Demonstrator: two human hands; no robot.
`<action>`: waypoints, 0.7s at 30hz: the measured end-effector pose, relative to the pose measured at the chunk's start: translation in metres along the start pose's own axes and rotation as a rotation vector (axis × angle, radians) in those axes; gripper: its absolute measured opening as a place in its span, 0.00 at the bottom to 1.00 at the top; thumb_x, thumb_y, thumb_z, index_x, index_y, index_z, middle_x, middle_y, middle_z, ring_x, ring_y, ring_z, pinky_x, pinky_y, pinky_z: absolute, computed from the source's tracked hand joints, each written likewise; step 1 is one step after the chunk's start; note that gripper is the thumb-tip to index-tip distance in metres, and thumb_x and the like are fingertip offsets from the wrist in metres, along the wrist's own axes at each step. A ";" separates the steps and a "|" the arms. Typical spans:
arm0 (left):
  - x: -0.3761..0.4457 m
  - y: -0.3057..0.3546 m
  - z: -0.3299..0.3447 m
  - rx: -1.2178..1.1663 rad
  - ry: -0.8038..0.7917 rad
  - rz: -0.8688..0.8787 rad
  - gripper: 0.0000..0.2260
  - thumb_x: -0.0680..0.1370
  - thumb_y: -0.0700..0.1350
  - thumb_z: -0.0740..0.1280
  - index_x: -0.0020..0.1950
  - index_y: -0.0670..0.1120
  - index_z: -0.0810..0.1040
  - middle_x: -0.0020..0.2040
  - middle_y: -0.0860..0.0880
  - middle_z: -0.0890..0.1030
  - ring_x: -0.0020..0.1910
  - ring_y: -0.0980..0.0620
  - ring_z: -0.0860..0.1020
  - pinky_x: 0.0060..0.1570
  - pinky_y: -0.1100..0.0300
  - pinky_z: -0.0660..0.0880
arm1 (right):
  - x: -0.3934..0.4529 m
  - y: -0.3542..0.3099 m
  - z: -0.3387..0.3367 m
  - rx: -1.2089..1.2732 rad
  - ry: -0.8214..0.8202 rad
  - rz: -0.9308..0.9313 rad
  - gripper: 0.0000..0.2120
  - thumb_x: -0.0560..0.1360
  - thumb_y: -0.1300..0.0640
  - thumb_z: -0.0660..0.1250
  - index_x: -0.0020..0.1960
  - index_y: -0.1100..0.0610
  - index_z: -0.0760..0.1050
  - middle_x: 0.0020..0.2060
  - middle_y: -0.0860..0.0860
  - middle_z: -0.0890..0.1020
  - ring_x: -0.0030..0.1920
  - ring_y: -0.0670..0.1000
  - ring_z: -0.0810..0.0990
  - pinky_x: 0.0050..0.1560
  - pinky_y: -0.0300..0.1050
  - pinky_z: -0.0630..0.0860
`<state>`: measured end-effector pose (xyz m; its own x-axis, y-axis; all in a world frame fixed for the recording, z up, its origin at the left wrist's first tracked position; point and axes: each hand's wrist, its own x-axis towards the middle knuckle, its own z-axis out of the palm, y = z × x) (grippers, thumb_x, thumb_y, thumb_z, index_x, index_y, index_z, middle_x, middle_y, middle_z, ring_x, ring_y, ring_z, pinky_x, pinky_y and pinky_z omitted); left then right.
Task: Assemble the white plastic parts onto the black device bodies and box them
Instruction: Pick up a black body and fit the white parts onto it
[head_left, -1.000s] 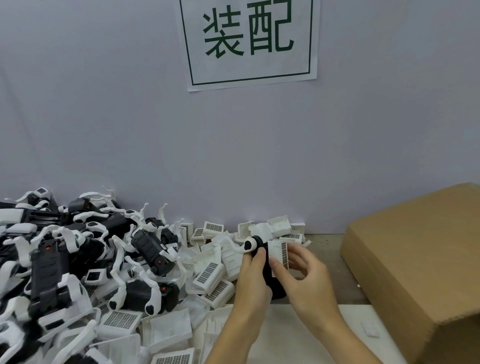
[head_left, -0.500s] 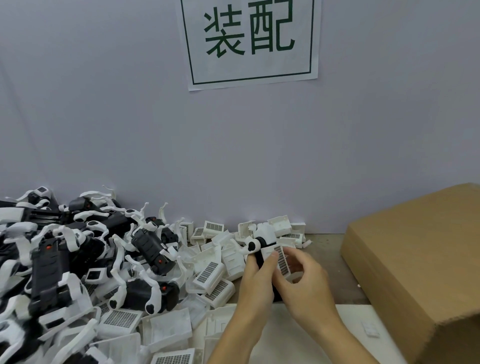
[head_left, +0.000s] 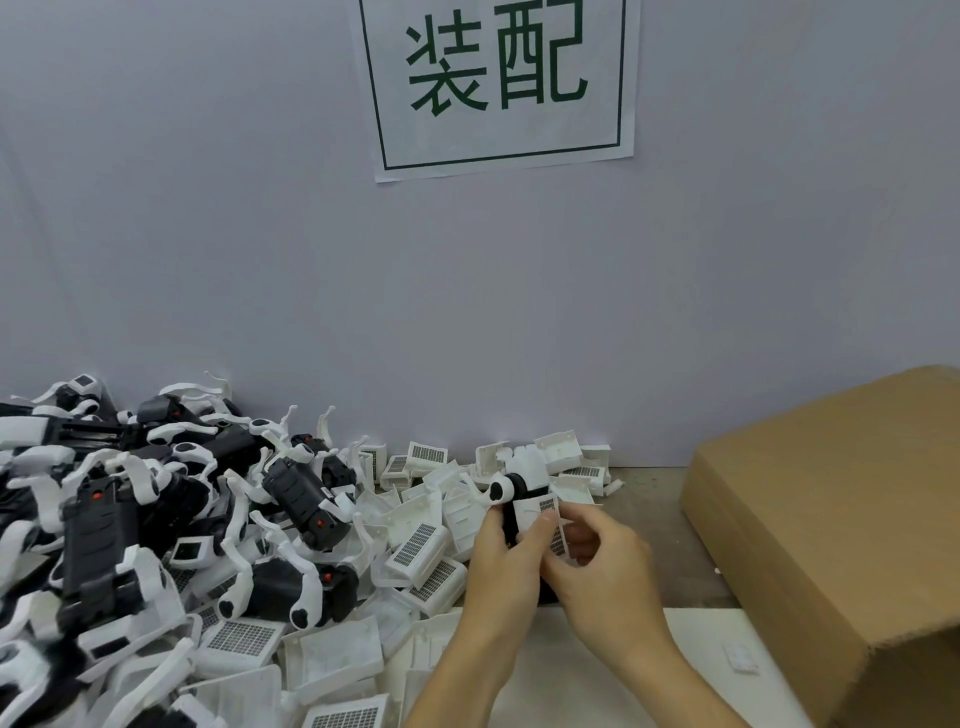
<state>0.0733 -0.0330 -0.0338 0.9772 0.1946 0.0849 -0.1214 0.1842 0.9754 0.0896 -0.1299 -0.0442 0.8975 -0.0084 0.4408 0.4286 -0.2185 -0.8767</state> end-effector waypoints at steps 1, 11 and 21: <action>0.000 0.000 0.000 -0.004 0.007 0.003 0.10 0.81 0.42 0.67 0.61 0.51 0.80 0.51 0.49 0.87 0.52 0.50 0.85 0.56 0.46 0.81 | 0.000 0.000 0.000 0.005 -0.014 0.008 0.12 0.71 0.57 0.76 0.45 0.40 0.79 0.39 0.34 0.84 0.42 0.37 0.81 0.38 0.28 0.75; -0.001 0.007 0.001 -0.084 0.056 0.034 0.07 0.81 0.41 0.67 0.58 0.46 0.80 0.46 0.51 0.87 0.44 0.55 0.86 0.38 0.66 0.79 | 0.006 -0.002 -0.010 0.410 -0.104 0.303 0.15 0.84 0.56 0.60 0.50 0.56 0.85 0.43 0.53 0.88 0.44 0.50 0.87 0.37 0.35 0.78; -0.003 0.007 0.003 -0.030 0.004 0.015 0.10 0.83 0.45 0.63 0.55 0.48 0.85 0.49 0.47 0.87 0.49 0.50 0.86 0.42 0.62 0.80 | 0.007 -0.002 -0.009 0.416 -0.100 0.317 0.15 0.80 0.49 0.64 0.50 0.57 0.85 0.43 0.54 0.88 0.46 0.54 0.87 0.46 0.53 0.84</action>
<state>0.0700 -0.0350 -0.0266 0.9744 0.2017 0.0990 -0.1418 0.2102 0.9673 0.0940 -0.1380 -0.0382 0.9865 0.0860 0.1394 0.1217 0.1851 -0.9751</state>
